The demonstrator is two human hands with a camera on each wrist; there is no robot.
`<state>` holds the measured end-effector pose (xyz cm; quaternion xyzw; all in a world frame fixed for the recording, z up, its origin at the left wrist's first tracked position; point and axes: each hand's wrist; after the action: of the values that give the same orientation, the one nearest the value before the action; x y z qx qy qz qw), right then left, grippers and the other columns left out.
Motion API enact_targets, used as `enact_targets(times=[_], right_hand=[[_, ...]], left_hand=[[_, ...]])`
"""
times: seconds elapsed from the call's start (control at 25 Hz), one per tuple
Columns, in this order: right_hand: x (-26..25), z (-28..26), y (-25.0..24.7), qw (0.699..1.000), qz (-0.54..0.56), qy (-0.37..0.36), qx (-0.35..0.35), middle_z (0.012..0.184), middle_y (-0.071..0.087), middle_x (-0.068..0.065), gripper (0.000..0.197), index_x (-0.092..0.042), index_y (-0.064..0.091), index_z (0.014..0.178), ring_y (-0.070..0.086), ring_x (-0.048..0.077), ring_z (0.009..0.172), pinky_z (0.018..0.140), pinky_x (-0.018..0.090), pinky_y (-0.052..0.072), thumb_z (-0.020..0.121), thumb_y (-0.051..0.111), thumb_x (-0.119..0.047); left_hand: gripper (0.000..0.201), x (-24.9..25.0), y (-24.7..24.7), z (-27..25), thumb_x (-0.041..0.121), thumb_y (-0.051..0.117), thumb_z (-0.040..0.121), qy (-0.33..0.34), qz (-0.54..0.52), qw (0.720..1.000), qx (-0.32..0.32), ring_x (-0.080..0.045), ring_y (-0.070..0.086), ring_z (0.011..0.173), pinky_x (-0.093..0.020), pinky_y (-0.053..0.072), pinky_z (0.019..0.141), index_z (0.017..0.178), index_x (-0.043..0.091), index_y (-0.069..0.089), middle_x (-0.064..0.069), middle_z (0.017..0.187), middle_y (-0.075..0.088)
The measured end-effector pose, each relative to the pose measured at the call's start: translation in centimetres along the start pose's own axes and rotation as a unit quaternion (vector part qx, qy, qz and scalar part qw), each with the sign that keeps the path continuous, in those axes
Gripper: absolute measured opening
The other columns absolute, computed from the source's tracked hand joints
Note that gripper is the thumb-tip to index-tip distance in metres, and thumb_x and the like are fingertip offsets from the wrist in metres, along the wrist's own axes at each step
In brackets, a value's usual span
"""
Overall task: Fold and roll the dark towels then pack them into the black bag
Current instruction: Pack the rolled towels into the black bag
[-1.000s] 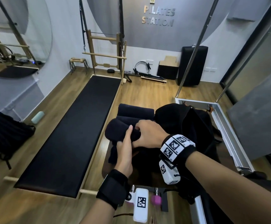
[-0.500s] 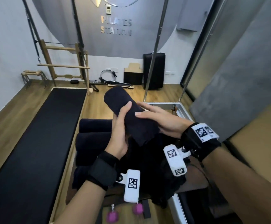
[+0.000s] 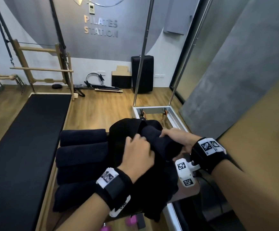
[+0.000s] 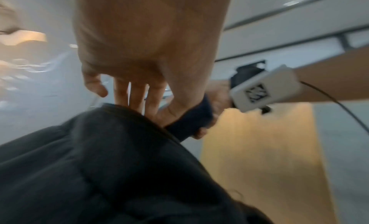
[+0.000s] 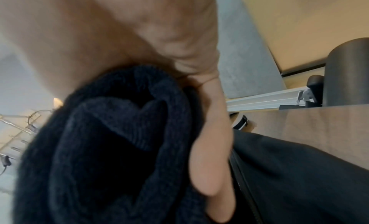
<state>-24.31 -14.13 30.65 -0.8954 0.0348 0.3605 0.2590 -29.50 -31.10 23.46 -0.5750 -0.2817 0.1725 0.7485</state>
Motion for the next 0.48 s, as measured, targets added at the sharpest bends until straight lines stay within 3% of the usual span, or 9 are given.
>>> enact_targets(times=[0.08,0.12,0.24,0.36,0.48], right_hand=[[0.0,1.0,0.6,0.999,-0.033,0.0,0.012,0.097,0.064,0.021,0.023,-0.012,0.057,0.107,0.067,0.037,0.074,0.05,0.044,0.059,0.09,0.062,-0.026],[0.0,1.6,0.7,0.999,-0.046,-0.009,0.022,0.096,0.063,0.017,0.022,-0.013,0.056,0.109,0.066,0.033,0.077,0.056,0.044,0.06,0.091,0.06,-0.025],[-0.1,3.4,1.2,0.997,-0.064,-0.02,0.045,0.102,0.058,0.011,0.034,-0.01,0.053,0.122,0.061,0.028,0.085,0.085,0.052,0.058,0.092,0.061,-0.023],[-0.6,4.9,2.0,0.989,-0.122,-0.034,0.071,0.122,0.06,0.018,0.043,-0.002,0.053,0.125,0.063,0.034,0.1,0.099,0.054,0.054,0.091,0.067,-0.024],[-1.9,6.0,2.9,0.979,-0.185,-0.043,0.073,0.13,0.059,0.018,0.05,-0.003,0.056,0.129,0.061,0.036,0.116,0.103,0.049,0.052,0.091,0.069,-0.033]], left_hand=[[0.028,2.4,0.7,-1.1,0.041,0.05,0.089,0.067,0.05,0.992,-0.094,-0.032,0.058,0.101,-0.05,0.027,0.094,0.085,0.02,0.068,-0.006,0.09,0.07],[0.029,3.6,1.3,-1.4,0.045,0.05,0.092,0.076,0.046,0.986,-0.139,-0.033,0.06,0.1,-0.052,0.024,0.099,0.085,0.021,0.065,-0.008,0.091,0.071],[0.031,5.3,2.4,-1.2,0.046,0.054,0.099,0.059,0.012,0.971,-0.232,-0.034,0.062,0.111,-0.053,0.027,0.109,0.111,0.019,0.065,-0.008,0.112,0.071],[0.026,5.4,2.7,-0.8,0.019,0.055,0.102,0.07,-0.049,0.955,-0.284,-0.037,0.062,0.119,-0.041,0.041,0.1,0.127,0.012,0.061,-0.012,0.126,0.067],[0.025,5.2,1.9,-1.4,0.013,0.049,0.106,0.089,-0.105,0.939,-0.315,-0.036,0.062,0.115,-0.033,0.044,0.085,0.127,0.005,0.06,-0.016,0.128,0.065]])
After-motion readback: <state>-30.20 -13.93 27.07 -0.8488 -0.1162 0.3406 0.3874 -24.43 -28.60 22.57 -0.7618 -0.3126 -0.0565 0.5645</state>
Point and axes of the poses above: each hand's wrist, its own z-axis towards the middle knuckle, its own y-axis out of the palm, x = y × z
